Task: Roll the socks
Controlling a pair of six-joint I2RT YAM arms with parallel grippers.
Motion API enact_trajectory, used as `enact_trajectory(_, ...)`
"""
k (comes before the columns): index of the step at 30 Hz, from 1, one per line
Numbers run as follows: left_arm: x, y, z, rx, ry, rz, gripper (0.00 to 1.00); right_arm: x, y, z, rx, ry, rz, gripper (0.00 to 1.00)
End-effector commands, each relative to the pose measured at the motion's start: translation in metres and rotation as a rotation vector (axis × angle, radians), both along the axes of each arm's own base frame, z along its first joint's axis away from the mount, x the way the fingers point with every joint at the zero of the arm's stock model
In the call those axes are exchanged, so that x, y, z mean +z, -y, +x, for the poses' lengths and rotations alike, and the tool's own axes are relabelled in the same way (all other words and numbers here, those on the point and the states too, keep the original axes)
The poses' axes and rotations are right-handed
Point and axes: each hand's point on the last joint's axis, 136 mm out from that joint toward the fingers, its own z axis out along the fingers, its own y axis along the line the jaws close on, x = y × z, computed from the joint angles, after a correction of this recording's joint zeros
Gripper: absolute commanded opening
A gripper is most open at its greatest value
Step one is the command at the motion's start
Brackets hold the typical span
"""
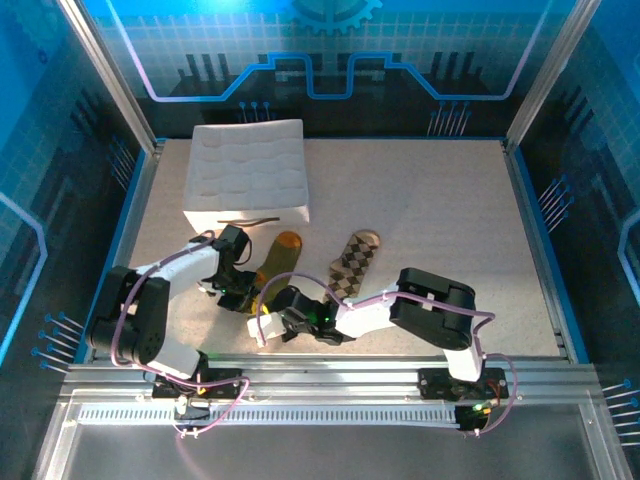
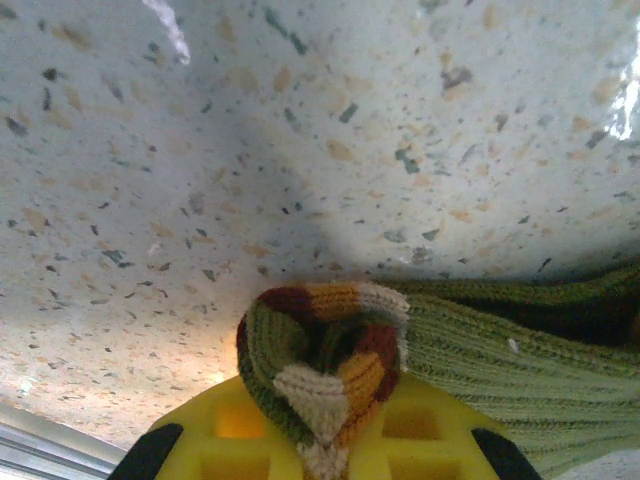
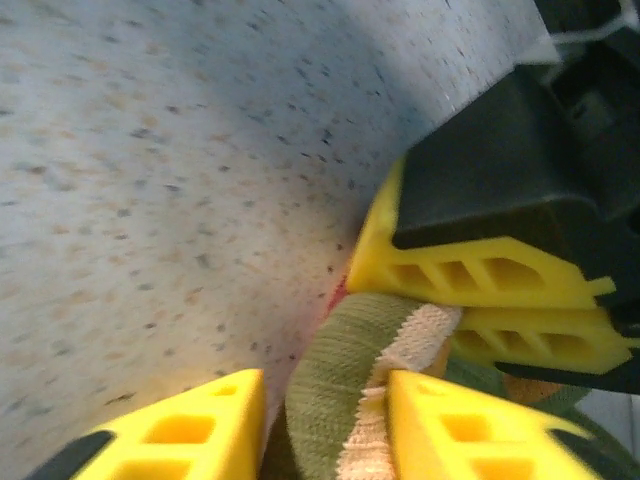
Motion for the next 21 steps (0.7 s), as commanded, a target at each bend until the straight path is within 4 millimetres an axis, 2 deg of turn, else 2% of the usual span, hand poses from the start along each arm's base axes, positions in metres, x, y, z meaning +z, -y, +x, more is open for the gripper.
enact_trajectory(1,-0.02,-0.019,-0.028,-0.022,-0.097,0.093,0.0,-0.017,0.004,0.011,-0.063,-0.043,-0.04,0.1)
enact_trajectory(3,-0.013,-0.02,-0.024,-0.024,-0.066,0.092,0.03,-0.024,0.009,0.007,-0.07,-0.117,-0.054,0.01)
enact_trajectory(8,0.019,-0.026,-0.014,-0.005,0.075,0.109,0.46,-0.039,0.023,-0.014,-0.096,-0.42,-0.076,0.0)
enact_trajectory(11,0.032,-0.028,-0.016,0.029,0.143,0.104,0.58,-0.048,0.027,-0.027,-0.103,-0.577,-0.098,0.0)
enact_trajectory(15,0.037,-0.033,-0.021,0.069,0.208,0.105,0.62,-0.056,0.029,-0.029,-0.158,-0.724,-0.115,0.0)
enact_trajectory(18,0.036,-0.036,-0.025,0.094,0.248,0.105,0.62,-0.059,0.031,-0.02,-0.236,-0.845,-0.091,0.0)
enact_trajectory(21,0.032,-0.031,-0.019,0.104,0.31,0.067,0.61,-0.06,0.033,-0.014,-0.286,-0.96,-0.069,0.0)
